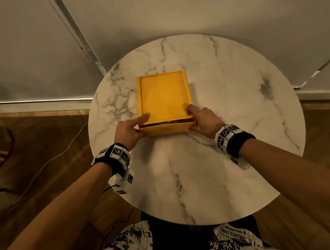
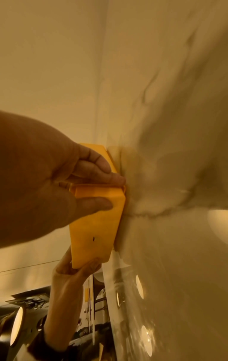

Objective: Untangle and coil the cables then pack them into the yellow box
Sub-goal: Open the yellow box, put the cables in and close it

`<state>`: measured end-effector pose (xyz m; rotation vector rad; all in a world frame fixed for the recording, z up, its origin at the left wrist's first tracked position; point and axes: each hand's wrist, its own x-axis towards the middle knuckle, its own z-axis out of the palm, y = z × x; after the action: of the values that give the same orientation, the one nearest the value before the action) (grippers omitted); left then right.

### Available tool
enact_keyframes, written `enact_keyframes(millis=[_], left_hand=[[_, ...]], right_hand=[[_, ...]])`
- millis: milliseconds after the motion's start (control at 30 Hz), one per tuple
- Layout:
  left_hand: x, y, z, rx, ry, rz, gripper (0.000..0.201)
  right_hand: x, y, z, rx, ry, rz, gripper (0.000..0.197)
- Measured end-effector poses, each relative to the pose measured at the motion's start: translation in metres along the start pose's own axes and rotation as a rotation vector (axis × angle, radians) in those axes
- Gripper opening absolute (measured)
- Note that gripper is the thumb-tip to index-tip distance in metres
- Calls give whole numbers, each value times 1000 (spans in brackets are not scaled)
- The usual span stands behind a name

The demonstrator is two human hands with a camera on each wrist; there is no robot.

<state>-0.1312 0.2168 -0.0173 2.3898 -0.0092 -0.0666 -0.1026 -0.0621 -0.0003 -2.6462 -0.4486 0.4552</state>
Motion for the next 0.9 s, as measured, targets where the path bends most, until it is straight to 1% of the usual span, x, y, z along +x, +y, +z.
enact_keyframes(millis=[133,400,467,533,567,600,633,667,700,767,800,833,867,900], left_hand=[[4,3,-3,-17,4,2,58],[7,4,-2,12,22,37,53],[8,-1,-3,31,-5,48,54],[8,-6,-6,1,-59,41,60],[7,-6,-7,-30,-88,12,65],[7,-4,-10,-72,-104,-46,71],[5,-1,-11,-135,-101,-127,75],[4,1,-12,-214,-75,-207,75],[1,3,-13,-294,-27,-270,68],[-6,3,-9,-419,128,-342,41],[-10,1,-5,-484,205,-377,27],[-14,1,-1,-560,254,-417,19],[-19,1,5,-622,268,-443,18],[-21,2,10,-657,263,-450,24]], right_hand=[[4,-1,-3,-23,12,18,39],[8,-3,-3,-16,21,1,32],[8,-3,-4,-24,15,-16,31],[4,-1,-5,4,20,-30,33],[2,2,-3,36,31,-32,38],[-1,5,-2,80,55,-28,47],[-4,9,0,139,87,-14,56],[-8,12,2,210,128,7,63],[-10,14,3,288,171,39,65],[-12,15,6,420,207,106,64],[-13,14,7,466,209,108,63],[-12,12,8,488,212,83,64],[-11,9,9,481,214,45,63],[-10,8,11,455,208,8,61]])
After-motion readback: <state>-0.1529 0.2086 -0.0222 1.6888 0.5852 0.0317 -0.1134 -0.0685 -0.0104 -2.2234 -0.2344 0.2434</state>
